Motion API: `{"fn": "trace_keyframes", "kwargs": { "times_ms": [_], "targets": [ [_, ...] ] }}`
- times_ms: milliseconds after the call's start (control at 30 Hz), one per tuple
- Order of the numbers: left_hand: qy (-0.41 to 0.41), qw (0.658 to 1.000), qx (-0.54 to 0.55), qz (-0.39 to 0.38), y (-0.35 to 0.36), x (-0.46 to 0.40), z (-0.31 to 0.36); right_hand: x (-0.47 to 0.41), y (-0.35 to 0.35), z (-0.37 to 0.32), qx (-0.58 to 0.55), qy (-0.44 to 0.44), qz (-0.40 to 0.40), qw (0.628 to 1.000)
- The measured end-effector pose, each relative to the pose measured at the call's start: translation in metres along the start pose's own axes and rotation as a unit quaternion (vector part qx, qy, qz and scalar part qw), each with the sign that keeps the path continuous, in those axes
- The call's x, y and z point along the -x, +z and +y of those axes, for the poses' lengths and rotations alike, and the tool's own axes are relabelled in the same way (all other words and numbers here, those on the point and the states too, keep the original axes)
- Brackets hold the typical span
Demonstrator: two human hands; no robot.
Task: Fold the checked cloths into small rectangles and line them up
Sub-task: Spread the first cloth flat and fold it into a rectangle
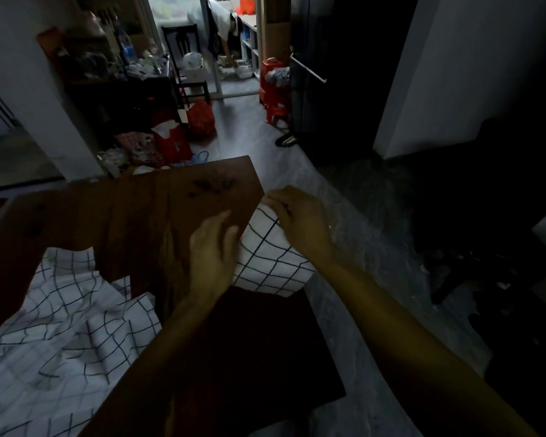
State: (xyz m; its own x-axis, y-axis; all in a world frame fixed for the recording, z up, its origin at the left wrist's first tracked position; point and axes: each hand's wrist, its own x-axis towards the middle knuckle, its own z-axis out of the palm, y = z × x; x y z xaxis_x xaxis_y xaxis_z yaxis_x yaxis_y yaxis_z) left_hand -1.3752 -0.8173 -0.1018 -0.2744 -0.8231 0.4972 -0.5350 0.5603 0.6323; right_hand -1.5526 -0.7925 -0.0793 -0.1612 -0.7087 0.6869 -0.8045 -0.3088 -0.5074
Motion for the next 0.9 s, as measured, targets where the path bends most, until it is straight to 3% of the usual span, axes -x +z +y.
{"fn": "trace_keyframes", "kwargs": {
  "times_ms": [67,200,367,567,900],
  "targets": [
    [0.057,0.996,0.058,-0.044,0.006,-0.012,0.015,0.003,0.007,-0.004,-0.02,-0.021,-0.031,0.999],
    [0.034,0.987,0.15,-0.046,0.006,-0.014,0.03,0.005,0.007,-0.007,-0.075,0.003,-0.014,0.997],
    [-0.022,0.99,0.137,-0.021,0.005,-0.004,0.019,0.008,0.001,-0.009,-0.11,0.032,0.02,0.993],
    [0.037,0.997,0.059,0.012,-0.003,0.012,0.015,0.007,-0.003,-0.013,-0.149,0.095,0.074,0.982],
    [-0.012,0.999,0.0,-0.052,0.004,0.032,-0.014,-0.002,-0.018,-0.006,-0.135,0.098,0.103,0.98]
  ]
}}
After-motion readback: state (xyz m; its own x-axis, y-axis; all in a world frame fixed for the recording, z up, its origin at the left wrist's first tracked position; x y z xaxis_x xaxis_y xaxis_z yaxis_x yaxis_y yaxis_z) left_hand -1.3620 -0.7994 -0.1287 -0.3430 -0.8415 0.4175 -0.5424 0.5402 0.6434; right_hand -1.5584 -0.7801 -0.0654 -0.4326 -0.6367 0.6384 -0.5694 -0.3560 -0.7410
